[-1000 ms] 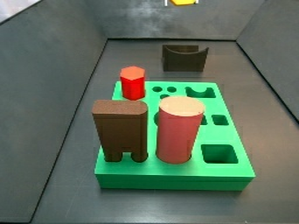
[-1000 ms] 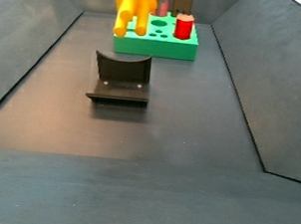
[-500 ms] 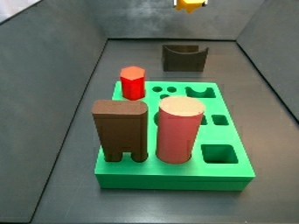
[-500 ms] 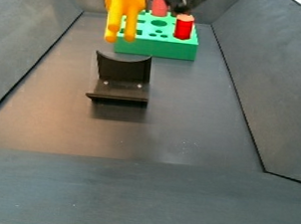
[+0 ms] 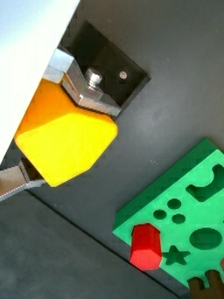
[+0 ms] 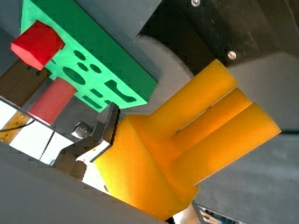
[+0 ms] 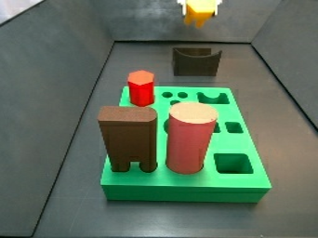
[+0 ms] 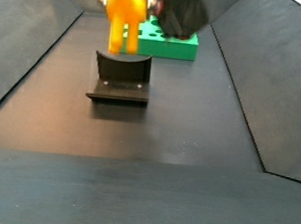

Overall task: Pick up the 3 prong object. Move up. Rotate the 3 prong object. Place the 3 prong object on the fixture. Regrasp the 3 prong object. Move to above the board. Insert the 3 prong object.
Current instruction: Place the 3 prong object on the fixture.

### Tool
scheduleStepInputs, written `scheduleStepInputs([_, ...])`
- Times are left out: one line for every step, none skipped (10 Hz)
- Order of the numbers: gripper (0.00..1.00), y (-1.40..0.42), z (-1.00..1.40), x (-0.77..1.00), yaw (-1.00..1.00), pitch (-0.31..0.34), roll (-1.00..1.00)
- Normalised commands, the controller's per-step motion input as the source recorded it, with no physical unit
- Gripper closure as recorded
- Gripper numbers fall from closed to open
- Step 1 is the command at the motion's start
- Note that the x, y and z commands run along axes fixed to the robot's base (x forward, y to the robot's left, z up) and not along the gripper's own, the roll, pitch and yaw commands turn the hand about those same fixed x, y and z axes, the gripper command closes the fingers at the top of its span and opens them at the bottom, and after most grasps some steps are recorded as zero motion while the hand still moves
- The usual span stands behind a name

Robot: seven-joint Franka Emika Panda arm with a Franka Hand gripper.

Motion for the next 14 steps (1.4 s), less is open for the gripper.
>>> scheduleStepInputs([1.00,0.13,-1.00,0.15,-0.14,0.189,-0.92])
scheduleStepInputs([1.00,0.14,-1.00,0.16,-0.17,0.144,-0.70])
scheduleStepInputs([1.00,0.14,-1.00,0.17,-0.18,0.108,-0.52])
scheduleStepInputs([1.00,0.14,-1.00,0.17,-0.19,0.087,-0.40])
scheduleStepInputs([1.00,0.13,-1.00,0.19,-0.18,0.044,-0.23])
scheduleStepInputs([1.00,0.10,-0.72,0.15,-0.17,0.004,-0.18])
scheduleStepInputs([1.00,0.11,-0.54,0.12,-0.15,-0.023,-0.14])
scheduleStepInputs([1.00,0.13,-0.49,0.08,-0.12,-0.044,-0.11])
scheduleStepInputs([1.00,0.13,-0.49,0.07,-0.12,-0.045,-0.11])
scheduleStepInputs([1.00,0.13,-0.49,0.07,-0.12,-0.045,-0.11])
scheduleStepInputs([1.00,0.15,-0.49,0.07,-0.11,-0.050,-0.10])
scheduleStepInputs([1.00,0.15,-0.47,0.07,-0.10,-0.053,-0.11])
scheduleStepInputs([1.00,-0.50,-0.17,0.00,0.00,0.000,0.00])
scheduleStepInputs([0.00,0.00,0.00,0.00,0.00,0.000,0.00])
